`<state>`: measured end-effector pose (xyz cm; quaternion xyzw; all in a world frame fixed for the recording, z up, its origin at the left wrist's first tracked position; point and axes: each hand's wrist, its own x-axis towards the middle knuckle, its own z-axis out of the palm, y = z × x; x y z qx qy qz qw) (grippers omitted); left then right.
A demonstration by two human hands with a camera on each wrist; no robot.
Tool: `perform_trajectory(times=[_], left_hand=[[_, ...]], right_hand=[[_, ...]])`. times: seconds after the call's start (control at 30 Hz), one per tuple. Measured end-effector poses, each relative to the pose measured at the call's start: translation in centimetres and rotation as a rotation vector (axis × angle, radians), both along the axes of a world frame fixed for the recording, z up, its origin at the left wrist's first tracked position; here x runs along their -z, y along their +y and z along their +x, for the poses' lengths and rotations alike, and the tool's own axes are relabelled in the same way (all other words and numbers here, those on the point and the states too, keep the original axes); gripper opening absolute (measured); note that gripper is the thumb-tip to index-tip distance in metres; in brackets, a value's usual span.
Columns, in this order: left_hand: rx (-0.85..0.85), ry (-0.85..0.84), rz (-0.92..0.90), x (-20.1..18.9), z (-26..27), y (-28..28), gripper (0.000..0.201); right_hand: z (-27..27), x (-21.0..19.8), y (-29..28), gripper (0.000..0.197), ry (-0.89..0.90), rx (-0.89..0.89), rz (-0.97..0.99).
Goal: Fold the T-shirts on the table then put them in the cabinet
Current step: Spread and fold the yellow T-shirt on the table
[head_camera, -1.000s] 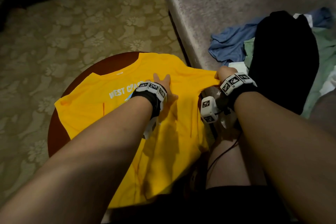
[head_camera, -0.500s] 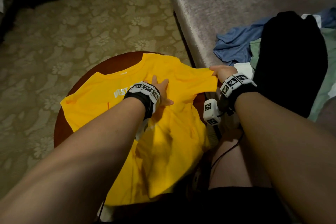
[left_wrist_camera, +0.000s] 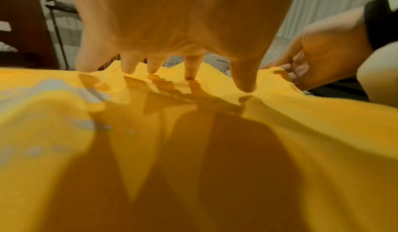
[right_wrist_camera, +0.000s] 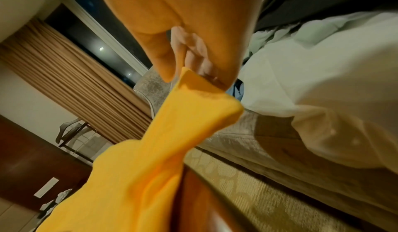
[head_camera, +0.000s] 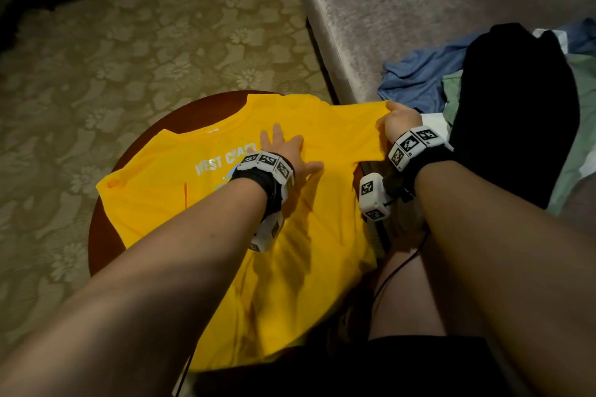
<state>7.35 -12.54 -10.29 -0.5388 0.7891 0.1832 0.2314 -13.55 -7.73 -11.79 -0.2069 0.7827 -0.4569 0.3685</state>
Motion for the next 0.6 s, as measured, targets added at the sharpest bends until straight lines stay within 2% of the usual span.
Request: perform_trajectory(times=[0.07,0.1,0.13,0.2,0.3,0.4,0.47,0.5,0.53,0.57,0.6], left_hand=[[0.002,0.051,-0.025,0.1,-0.8,-0.5,0.085],[-0.014,0.052,-0.018,0.3,-0.9,-0.8,0.085],[-0.042,0.066,-0.009,0.3,-1.0,-1.1,0.086],[-0.073,0.049,0.015,0.8,-0.6,-1.6,0.088],[-0.067,0.017,0.037,1.6,-0.2,-2.0,0.089],[-0.076,0.048,0.054,1.3,-0.3,-2.2,0.083],[-0.134,0.143,0.062,0.9,0.1,-2.6,0.075],[-0.183,0.216,0.05,0.6,0.4,-2.8,0.07],[-0.241,0.303,0.029,0.3,0.9,-3.1,0.065],[-0.321,0.396,0.005,-0.1,1.3,-3.4,0.06],[-0.416,0.482,-0.02,-0.7,1.7,-3.6,0.055]], right_hand=[[-0.5,0.1,0.0,0.022,-0.073,0.037,-0.053],[-0.9,0.4,0.2,0.022,-0.09,-0.005,-0.02],[-1.2,0.4,0.3,0.021,-0.023,-0.02,0.031],[-1.0,-0.1,0.9,0.024,0.331,-0.141,0.218],[-0.4,-1.0,1.2,0.025,0.437,-0.152,0.264],[0.1,-1.1,0.9,0.029,0.307,-0.029,0.172],[0.7,-1.6,0.2,0.037,0.229,0.061,0.04],[1.5,-2.3,-0.3,0.04,0.22,0.047,-0.05],[2.8,-3.5,-0.6,0.037,0.22,-0.042,-0.103],[4.1,-4.7,-0.9,0.023,0.207,-0.189,-0.127],[5.7,-5.8,-1.3,0.032,0.158,-0.34,-0.126]])
